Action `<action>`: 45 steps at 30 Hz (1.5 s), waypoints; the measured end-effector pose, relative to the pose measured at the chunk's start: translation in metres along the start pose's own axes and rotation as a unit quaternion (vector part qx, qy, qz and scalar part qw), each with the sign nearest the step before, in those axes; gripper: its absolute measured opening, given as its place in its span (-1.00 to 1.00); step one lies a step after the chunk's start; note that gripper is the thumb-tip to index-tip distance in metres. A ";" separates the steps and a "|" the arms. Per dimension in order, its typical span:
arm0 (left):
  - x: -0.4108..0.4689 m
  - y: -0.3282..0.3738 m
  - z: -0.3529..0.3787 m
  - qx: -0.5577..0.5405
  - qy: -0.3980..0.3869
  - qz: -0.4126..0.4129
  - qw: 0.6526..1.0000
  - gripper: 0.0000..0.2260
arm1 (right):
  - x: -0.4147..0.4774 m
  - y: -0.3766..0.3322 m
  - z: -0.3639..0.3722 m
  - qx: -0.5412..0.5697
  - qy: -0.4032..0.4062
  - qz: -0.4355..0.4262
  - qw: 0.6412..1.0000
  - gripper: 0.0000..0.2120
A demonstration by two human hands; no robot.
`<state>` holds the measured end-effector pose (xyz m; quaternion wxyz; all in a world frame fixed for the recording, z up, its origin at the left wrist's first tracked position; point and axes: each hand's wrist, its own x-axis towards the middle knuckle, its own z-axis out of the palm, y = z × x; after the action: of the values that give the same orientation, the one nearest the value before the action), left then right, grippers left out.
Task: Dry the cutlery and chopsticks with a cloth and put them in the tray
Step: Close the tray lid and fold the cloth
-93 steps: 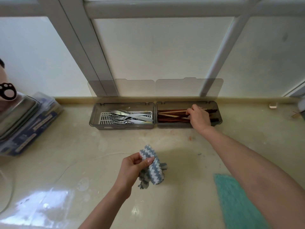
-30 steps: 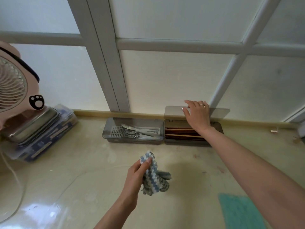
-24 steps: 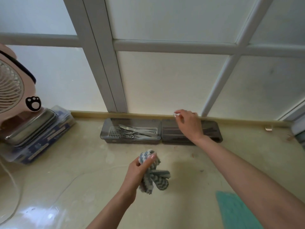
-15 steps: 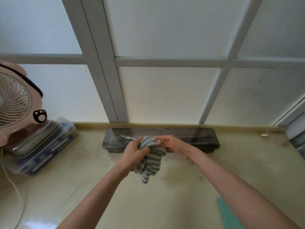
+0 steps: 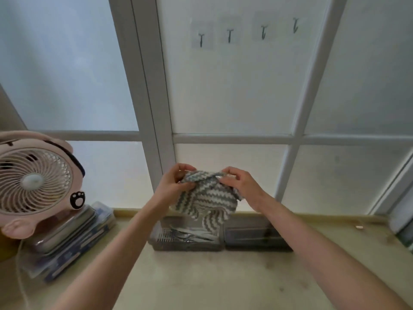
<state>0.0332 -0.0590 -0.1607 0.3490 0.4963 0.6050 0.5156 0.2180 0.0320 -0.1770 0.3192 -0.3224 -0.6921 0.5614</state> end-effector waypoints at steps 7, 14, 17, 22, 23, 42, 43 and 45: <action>0.017 0.023 -0.023 0.117 -0.062 -0.040 0.990 -0.64 | 0.016 -0.045 -0.008 0.065 0.126 -0.051 0.989 -0.89; 0.022 0.048 -0.027 -0.292 -0.130 -0.093 0.943 -0.42 | 0.029 -0.057 -0.012 -0.038 0.230 -0.045 0.971 -0.71; 0.031 0.058 -0.030 -0.304 -0.199 -0.053 0.930 -0.25 | 0.029 -0.072 -0.008 -0.050 0.126 -0.118 0.984 -0.78; 0.048 0.093 -0.030 -0.162 -0.262 -0.008 0.951 -0.41 | 0.038 -0.108 0.020 -0.179 0.108 -0.216 0.954 -0.79; 0.052 0.098 -0.032 -0.125 -0.256 0.007 0.958 -0.49 | 0.042 -0.112 0.019 -0.168 0.161 -0.225 0.946 -0.90; 0.134 0.208 -0.056 0.253 -0.003 0.266 0.930 -0.83 | 0.116 -0.206 -0.013 -0.197 0.084 -0.226 0.950 -0.47; 0.140 0.212 -0.058 0.266 0.022 0.278 0.923 -0.83 | 0.118 -0.211 -0.015 -0.170 0.085 -0.210 0.959 -0.60; 0.149 0.217 -0.072 0.222 0.000 0.242 0.944 -0.82 | 0.123 -0.218 -0.026 -0.115 0.127 -0.205 0.964 -0.85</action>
<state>-0.0209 0.0588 0.0789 0.0945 0.6930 0.5657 0.4367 0.1473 0.1108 0.0511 0.4733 -0.2769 -0.7572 0.3550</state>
